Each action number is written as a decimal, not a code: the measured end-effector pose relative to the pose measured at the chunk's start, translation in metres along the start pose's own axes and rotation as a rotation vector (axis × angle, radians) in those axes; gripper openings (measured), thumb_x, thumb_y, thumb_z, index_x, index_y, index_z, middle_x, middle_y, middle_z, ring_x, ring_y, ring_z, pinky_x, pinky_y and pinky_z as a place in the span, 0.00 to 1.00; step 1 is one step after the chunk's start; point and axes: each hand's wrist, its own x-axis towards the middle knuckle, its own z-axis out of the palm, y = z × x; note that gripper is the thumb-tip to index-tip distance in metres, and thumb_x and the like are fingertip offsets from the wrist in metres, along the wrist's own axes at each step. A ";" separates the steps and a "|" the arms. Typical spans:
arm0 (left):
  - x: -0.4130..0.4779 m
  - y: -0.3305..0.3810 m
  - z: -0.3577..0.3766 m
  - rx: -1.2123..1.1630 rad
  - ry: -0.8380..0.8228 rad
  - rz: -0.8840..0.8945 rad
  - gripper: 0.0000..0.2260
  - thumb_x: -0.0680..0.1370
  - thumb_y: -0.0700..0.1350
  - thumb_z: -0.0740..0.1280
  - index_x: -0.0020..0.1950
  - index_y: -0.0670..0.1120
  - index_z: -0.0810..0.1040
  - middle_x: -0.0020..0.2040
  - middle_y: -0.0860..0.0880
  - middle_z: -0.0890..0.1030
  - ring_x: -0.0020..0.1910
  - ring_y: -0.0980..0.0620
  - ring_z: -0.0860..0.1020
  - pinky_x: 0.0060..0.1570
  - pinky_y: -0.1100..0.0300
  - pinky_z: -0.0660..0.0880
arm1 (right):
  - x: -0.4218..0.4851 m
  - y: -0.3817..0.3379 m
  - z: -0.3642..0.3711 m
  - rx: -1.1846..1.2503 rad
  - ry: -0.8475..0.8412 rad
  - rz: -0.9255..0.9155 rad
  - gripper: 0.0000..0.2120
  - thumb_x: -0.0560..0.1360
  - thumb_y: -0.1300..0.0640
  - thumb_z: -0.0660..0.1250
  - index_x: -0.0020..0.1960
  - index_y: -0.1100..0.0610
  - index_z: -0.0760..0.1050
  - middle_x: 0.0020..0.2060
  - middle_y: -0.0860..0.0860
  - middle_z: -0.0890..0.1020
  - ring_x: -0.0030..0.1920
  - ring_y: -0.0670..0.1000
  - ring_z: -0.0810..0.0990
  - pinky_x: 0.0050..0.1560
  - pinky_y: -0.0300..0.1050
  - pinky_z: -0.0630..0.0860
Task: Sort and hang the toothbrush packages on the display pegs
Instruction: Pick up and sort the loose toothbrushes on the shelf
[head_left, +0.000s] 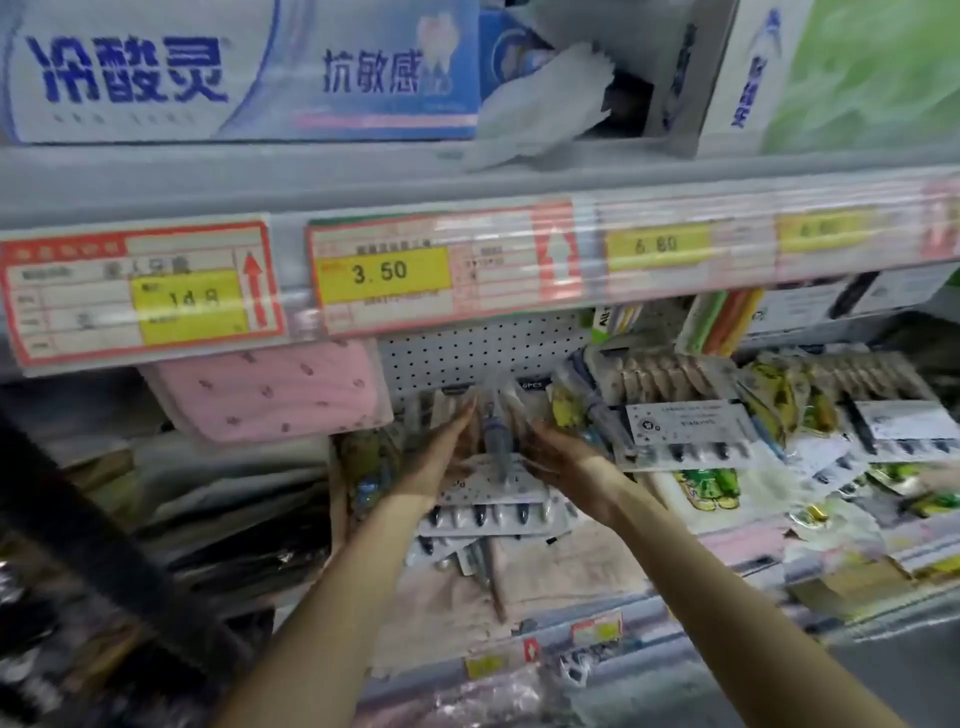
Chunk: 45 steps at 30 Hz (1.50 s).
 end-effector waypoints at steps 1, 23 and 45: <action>-0.001 0.003 0.003 -0.006 0.000 -0.006 0.28 0.73 0.70 0.61 0.71 0.61 0.68 0.68 0.51 0.73 0.62 0.48 0.75 0.45 0.57 0.76 | 0.003 0.001 0.000 -0.001 0.007 0.009 0.27 0.73 0.48 0.65 0.70 0.57 0.70 0.63 0.55 0.78 0.65 0.55 0.75 0.71 0.51 0.66; 0.018 -0.006 0.016 -0.032 -0.024 -0.215 0.20 0.73 0.56 0.70 0.59 0.46 0.79 0.55 0.43 0.83 0.54 0.44 0.81 0.59 0.48 0.76 | 0.008 0.001 0.003 -0.117 -0.005 0.024 0.13 0.74 0.74 0.64 0.55 0.62 0.77 0.47 0.56 0.83 0.46 0.52 0.82 0.44 0.40 0.81; 0.003 0.014 0.027 0.001 -0.113 0.023 0.07 0.75 0.44 0.71 0.52 0.46 0.81 0.53 0.43 0.83 0.52 0.44 0.82 0.50 0.52 0.80 | -0.009 0.006 0.000 -0.283 0.092 -0.087 0.22 0.70 0.77 0.68 0.54 0.53 0.77 0.47 0.50 0.83 0.52 0.52 0.81 0.54 0.51 0.80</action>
